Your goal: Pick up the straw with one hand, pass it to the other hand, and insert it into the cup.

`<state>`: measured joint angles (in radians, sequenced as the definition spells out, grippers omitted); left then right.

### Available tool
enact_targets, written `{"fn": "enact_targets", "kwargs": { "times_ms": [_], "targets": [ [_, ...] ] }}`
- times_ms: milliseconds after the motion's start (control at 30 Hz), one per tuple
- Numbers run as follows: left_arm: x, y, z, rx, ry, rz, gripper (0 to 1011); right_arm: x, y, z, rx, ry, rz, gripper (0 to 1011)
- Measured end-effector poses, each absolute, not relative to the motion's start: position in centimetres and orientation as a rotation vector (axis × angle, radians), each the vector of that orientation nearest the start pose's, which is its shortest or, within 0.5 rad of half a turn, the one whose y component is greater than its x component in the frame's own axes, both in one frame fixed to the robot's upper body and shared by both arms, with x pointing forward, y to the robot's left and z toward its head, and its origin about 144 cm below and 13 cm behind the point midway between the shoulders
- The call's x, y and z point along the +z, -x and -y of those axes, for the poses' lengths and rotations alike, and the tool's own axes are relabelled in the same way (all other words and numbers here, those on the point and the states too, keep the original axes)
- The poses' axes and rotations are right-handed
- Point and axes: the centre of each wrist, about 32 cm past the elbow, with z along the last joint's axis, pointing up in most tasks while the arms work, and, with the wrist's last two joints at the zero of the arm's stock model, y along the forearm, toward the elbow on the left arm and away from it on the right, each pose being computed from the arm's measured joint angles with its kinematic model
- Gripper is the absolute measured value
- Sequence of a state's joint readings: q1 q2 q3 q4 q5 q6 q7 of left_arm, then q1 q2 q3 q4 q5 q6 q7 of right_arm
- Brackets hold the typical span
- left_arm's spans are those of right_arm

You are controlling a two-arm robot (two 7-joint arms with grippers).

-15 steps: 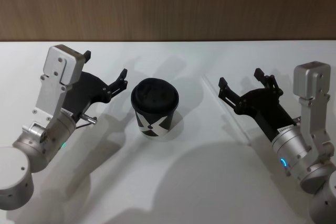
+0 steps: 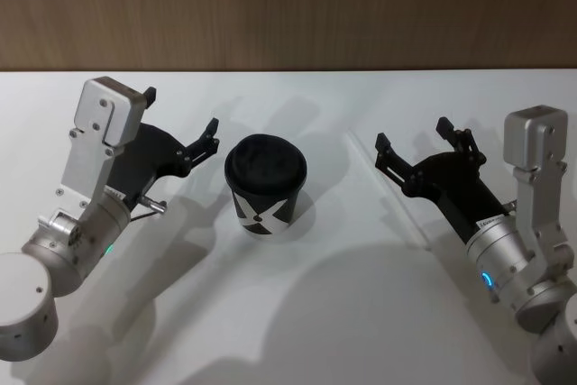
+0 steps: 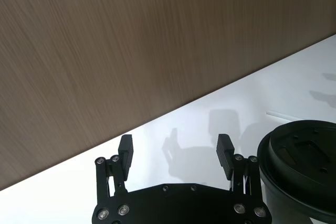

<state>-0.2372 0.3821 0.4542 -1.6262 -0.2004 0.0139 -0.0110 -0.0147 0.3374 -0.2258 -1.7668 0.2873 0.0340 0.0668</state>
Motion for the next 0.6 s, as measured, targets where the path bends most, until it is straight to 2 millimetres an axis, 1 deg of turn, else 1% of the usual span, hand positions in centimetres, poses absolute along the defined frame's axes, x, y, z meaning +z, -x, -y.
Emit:
{"fn": "enact_targets", "kwargs": {
  "times_ms": [600],
  "targets": [
    [120.44, -49.2, -19.84, 1.124, -0.061, 0.268, 1003, 118.87, -44.33, 23.71, -1.229, -0.026, 0.075, 1001]
  ]
}}
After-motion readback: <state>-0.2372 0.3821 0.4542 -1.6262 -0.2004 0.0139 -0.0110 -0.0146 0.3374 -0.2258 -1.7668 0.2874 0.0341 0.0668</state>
